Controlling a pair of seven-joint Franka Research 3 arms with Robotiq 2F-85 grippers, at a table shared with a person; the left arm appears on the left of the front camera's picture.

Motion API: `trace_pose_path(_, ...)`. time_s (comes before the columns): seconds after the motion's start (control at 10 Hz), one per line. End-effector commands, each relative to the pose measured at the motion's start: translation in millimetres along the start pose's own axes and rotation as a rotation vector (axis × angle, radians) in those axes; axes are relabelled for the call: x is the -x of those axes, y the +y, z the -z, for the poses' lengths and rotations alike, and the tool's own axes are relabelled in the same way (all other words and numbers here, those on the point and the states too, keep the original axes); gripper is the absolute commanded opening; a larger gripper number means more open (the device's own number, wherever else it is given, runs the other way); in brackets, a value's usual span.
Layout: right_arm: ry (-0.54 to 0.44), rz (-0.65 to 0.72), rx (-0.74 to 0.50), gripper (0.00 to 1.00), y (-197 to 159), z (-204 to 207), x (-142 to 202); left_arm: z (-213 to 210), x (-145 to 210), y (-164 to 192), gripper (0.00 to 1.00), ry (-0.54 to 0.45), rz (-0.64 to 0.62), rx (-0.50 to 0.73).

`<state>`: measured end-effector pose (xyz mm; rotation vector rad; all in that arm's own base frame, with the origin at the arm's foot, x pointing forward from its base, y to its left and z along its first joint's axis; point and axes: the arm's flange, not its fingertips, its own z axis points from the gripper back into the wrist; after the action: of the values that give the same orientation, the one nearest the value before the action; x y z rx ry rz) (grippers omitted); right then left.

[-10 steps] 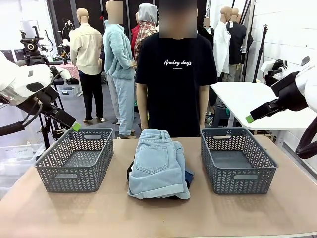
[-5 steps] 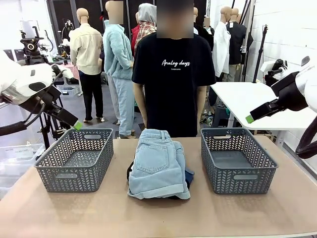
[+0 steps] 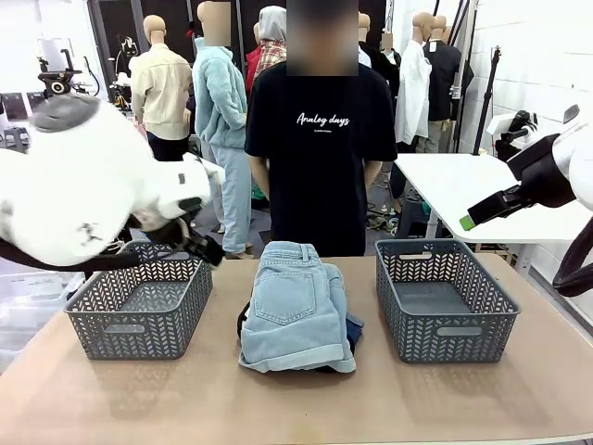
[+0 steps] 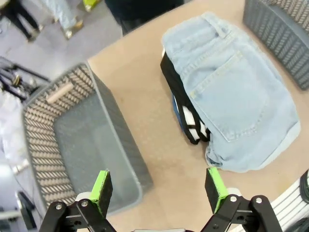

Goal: Sort the tops and bottoms.
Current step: Lift clothes from the center of the table with your left hand.

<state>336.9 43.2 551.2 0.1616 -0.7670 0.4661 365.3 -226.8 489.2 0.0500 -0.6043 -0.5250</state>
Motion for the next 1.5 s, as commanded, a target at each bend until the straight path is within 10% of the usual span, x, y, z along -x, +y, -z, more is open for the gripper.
trace_pose_path(0.0, 0.002, 0.016, -0.008, 1.0, 1, 1, 0, 22, -27, -21, 1.0, 0.113, -0.065, -0.006)
trace_pose_path(0.8, 0.002, 0.016, -0.008, 1.0, 1, 1, 0, 48, -34, -34, 1.0, 0.215, -0.084, -0.027)
trace_pose_path(1.4, 0.002, 0.016, -0.008, 1.0, 1, 1, 0, 110, -85, -80, 1.0, 0.327, -0.245, 0.179)
